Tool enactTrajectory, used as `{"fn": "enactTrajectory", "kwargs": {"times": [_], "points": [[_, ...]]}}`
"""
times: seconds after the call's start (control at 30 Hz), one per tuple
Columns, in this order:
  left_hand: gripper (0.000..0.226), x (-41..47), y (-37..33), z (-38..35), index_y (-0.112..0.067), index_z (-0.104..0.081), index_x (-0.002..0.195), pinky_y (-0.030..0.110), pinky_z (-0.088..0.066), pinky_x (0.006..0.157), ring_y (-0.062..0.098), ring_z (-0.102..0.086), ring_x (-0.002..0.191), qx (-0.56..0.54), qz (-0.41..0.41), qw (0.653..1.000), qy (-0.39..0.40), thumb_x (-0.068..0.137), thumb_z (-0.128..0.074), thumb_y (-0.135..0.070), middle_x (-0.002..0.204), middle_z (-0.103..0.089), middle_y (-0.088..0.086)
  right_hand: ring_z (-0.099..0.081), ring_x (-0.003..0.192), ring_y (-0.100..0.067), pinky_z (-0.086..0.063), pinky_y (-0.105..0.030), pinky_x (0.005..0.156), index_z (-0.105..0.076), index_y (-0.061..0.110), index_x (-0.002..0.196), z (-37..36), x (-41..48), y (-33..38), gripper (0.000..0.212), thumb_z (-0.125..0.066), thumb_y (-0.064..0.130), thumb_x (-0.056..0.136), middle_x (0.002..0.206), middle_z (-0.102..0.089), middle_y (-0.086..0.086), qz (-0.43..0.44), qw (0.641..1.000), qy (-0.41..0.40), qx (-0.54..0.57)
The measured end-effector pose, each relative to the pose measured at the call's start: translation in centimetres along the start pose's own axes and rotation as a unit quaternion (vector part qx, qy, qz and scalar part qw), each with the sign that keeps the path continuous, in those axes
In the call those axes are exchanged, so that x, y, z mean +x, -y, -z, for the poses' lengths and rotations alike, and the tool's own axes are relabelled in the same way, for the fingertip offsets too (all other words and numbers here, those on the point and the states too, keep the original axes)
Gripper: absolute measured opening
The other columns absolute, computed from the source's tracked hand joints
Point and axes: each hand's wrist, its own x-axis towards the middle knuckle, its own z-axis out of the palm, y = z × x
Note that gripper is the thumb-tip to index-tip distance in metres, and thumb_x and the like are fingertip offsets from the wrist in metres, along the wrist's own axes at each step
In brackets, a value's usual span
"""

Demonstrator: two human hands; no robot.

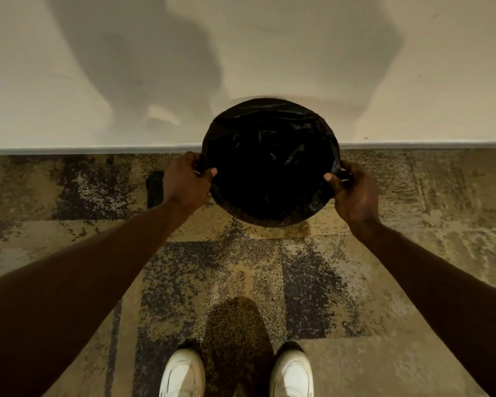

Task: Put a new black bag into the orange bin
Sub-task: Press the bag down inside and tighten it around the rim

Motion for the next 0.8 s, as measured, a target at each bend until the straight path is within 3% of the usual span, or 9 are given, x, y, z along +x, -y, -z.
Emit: {"fn": "enactTrajectory", "kwargs": {"times": [0.07, 0.17, 0.3, 0.4, 0.43, 0.53, 0.63, 0.7, 0.8], "points": [[0.033, 0.1, 0.0, 0.0, -0.014, -0.073, 0.123, 0.032, -0.053, 0.083, 0.024, -0.073, 0.102, 0.014, -0.006, 1.0, 0.009, 0.094, -0.076, -0.029, 0.115, -0.078, 0.007, -0.073, 0.089, -0.018, -0.057, -0.013, 0.067, -0.067, 0.01, 0.132, 0.2, 0.1, 0.1, 0.038, -0.07, 0.03, 0.1, 0.105, -0.075, -0.002, 0.003, 1.0, 0.012, -0.001], [0.039, -0.1, -0.3, 0.3, -0.015, -0.072, 0.131, 0.037, -0.057, 0.09, 0.028, -0.073, 0.112, 0.032, -0.01, 0.999, 0.022, 0.096, -0.074, -0.032, 0.123, -0.078, 0.008, -0.071, 0.09, -0.017, -0.058, -0.024, 0.074, -0.068, 0.01, 0.131, 0.2, 0.3, 0.3, 0.036, -0.068, 0.03, 0.101, 0.101, -0.072, 0.001, -0.002, 1.0, 0.022, -0.013], [0.04, -0.2, -0.8, 0.7, -0.016, -0.072, 0.134, 0.043, -0.058, 0.096, 0.035, -0.072, 0.116, 0.088, -0.035, 0.995, 0.034, 0.098, -0.07, -0.034, 0.125, -0.078, 0.012, -0.069, 0.092, -0.015, -0.045, 0.0, 0.065, -0.065, 0.011, 0.134, 0.2, 0.3, 0.6, 0.04, -0.069, 0.032, 0.1, 0.104, -0.072, 0.002, -0.025, 0.999, 0.038, -0.01], [0.042, -0.3, -1.0, 0.8, -0.017, -0.07, 0.137, 0.048, -0.059, 0.097, 0.038, -0.071, 0.118, 0.099, -0.038, 0.993, 0.046, 0.099, -0.069, -0.036, 0.127, -0.077, 0.014, -0.068, 0.09, -0.014, -0.045, 0.003, 0.063, -0.065, 0.011, 0.135, 0.3, 0.3, 0.6, 0.043, -0.07, 0.035, 0.099, 0.102, -0.071, 0.004, -0.026, 0.998, 0.045, -0.018], [0.043, -0.2, -0.8, 0.8, -0.017, -0.07, 0.137, 0.049, -0.06, 0.096, 0.039, -0.071, 0.117, 0.098, -0.042, 0.993, 0.05, 0.1, -0.068, -0.037, 0.126, -0.077, 0.014, -0.07, 0.092, -0.017, -0.051, -0.004, 0.068, -0.064, 0.012, 0.136, 0.4, 0.4, 0.6, 0.045, -0.07, 0.038, 0.099, 0.105, -0.073, 0.002, -0.03, 0.998, 0.05, -0.025], [0.048, -0.1, -0.2, 0.9, -0.018, -0.066, 0.141, 0.045, -0.058, 0.084, 0.041, -0.072, 0.111, 0.104, -0.069, 0.99, 0.064, 0.103, -0.058, -0.047, 0.115, -0.077, 0.015, -0.075, 0.098, -0.025, -0.065, -0.042, 0.082, -0.061, 0.016, 0.14, 0.5, 0.7, 0.0, 0.051, -0.069, 0.045, 0.098, 0.115, -0.077, -0.008, -0.069, 0.995, 0.069, -0.02], [0.069, -0.5, 0.8, 0.9, -0.01, -0.051, 0.147, 0.045, -0.048, 0.087, 0.045, -0.065, 0.121, 0.124, -0.047, 0.988, 0.073, 0.105, -0.04, -0.063, 0.132, -0.067, 0.02, -0.074, 0.104, -0.03, -0.063, -0.056, 0.086, -0.053, 0.015, 0.147, 1.3, 0.4, 0.4, 0.063, -0.064, 0.054, 0.098, 0.124, -0.074, -0.012, -0.085, 0.993, 0.072, -0.043], [0.07, -1.0, 1.2, 1.0, -0.007, -0.054, 0.132, 0.043, -0.043, 0.081, 0.045, -0.065, 0.112, 0.136, -0.046, 0.988, 0.064, 0.103, -0.037, -0.068, 0.129, -0.065, 0.021, -0.072, 0.104, -0.027, -0.062, -0.055, 0.086, -0.049, 0.014, 0.148, 1.9, -0.3, 0.9, 0.067, -0.061, 0.057, 0.099, 0.129, -0.07, -0.013, -0.074, 0.993, 0.064, -0.064], [0.063, -1.6, 1.0, 1.9, -0.023, -0.049, 0.072, 0.037, -0.042, 0.064, 0.038, -0.065, 0.076, 0.166, -0.072, 0.979, 0.097, 0.098, -0.03, -0.076, 0.078, -0.057, 0.007, -0.069, 0.097, -0.022, -0.059, -0.038, 0.077, -0.049, 0.015, 0.145, 2.7, -1.6, 1.9, 0.061, -0.067, 0.048, 0.097, 0.132, -0.063, -0.014, -0.02, 0.993, 0.066, -0.1]]}}
